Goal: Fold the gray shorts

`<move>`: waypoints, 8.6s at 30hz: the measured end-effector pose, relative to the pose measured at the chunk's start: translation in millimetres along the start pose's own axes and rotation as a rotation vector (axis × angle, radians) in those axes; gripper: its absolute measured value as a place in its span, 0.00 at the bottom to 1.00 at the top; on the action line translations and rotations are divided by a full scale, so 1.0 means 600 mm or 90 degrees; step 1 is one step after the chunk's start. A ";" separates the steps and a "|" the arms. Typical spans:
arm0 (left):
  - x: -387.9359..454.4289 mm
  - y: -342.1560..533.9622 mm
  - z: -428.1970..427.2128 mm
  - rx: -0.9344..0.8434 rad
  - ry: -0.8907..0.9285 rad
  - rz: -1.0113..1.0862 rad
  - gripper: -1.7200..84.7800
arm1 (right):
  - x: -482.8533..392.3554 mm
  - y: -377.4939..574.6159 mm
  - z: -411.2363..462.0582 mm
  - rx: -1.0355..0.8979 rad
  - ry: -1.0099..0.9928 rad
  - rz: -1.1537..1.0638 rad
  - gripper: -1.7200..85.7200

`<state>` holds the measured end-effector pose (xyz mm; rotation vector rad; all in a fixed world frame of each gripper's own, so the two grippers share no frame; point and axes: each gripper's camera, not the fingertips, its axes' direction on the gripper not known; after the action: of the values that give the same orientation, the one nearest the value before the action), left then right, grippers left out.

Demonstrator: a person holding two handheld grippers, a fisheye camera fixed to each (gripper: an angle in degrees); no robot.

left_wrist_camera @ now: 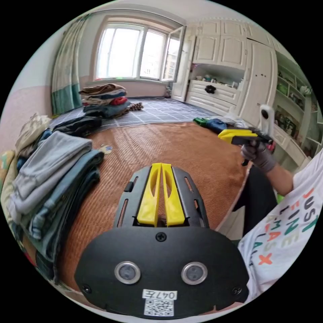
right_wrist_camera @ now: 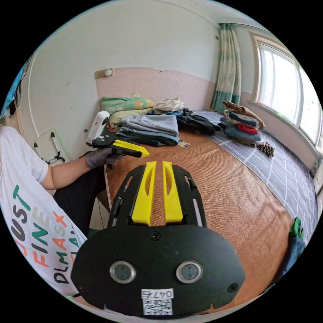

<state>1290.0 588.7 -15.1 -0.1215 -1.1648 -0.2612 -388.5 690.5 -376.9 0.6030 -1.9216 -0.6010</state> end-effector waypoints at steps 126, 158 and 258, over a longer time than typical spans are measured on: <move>0.209 -0.026 0.041 -0.095 -0.083 0.472 0.18 | 0.104 0.300 -0.293 -0.181 0.430 0.146 0.07; -0.011 0.017 -0.146 -0.074 0.258 0.088 0.02 | 0.165 0.236 -0.335 -0.149 0.412 0.256 0.07; -0.268 -0.060 0.184 -0.236 -0.086 -0.012 0.01 | 0.590 -0.047 0.067 -0.423 0.367 0.236 0.01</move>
<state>1122.7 601.9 -120.9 -0.4594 -1.2415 -0.4911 -556.3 447.7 -174.9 -0.0227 -1.1471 -0.6830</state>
